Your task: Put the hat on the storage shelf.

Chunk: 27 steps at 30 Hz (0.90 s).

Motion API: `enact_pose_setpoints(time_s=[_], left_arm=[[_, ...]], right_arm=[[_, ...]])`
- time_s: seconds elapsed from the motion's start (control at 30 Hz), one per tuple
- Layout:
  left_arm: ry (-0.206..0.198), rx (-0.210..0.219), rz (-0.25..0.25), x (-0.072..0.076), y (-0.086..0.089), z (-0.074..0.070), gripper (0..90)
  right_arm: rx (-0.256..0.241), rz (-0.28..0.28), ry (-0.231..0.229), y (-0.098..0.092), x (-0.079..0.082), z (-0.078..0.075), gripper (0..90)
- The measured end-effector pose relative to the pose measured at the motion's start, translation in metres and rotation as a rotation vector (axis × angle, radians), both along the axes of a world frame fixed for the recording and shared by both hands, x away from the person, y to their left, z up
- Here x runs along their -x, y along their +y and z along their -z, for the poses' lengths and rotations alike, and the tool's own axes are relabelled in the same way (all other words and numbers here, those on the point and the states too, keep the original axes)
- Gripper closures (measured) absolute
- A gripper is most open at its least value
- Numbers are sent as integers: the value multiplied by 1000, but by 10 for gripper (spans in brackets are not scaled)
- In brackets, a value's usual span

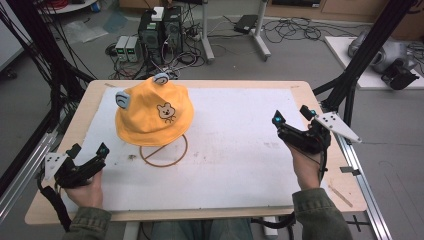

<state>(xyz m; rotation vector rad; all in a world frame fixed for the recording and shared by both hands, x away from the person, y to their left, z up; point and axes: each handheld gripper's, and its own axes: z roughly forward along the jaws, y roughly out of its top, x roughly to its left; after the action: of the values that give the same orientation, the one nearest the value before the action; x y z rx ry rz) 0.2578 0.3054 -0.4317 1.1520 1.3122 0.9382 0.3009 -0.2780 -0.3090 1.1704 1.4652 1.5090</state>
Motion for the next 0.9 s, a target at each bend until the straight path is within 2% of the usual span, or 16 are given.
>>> enact_pose_setpoints(time_s=[0.07, 0.13, 0.2, 0.37, 0.5, 0.63, 0.9], left_arm=[[-1, -2, -4, 0, -1, 0, 88], [-2, -5, -6, 0, 0, 0, 88], [0, -7, -12, 1, 0, 0, 88], [-2, -24, -40, 2, -2, 1, 86], [-1, -47, -44, 2, -5, 1, 84], [1, -61, -51, 2, -7, 2, 82], [5, -91, -60, 2, -11, 4, 81]], right_arm=[[56, 77, -33, 4, 6, 9, 110], [87, 112, -52, 7, 10, 18, 110], [104, 143, -55, 11, 12, 27, 111], [107, 196, -52, 13, 17, 50, 111], [126, 228, -43, 11, 22, 65, 111], [124, 257, -25, 7, 27, 80, 111], [130, 257, 5, 2, 24, 101, 111]])
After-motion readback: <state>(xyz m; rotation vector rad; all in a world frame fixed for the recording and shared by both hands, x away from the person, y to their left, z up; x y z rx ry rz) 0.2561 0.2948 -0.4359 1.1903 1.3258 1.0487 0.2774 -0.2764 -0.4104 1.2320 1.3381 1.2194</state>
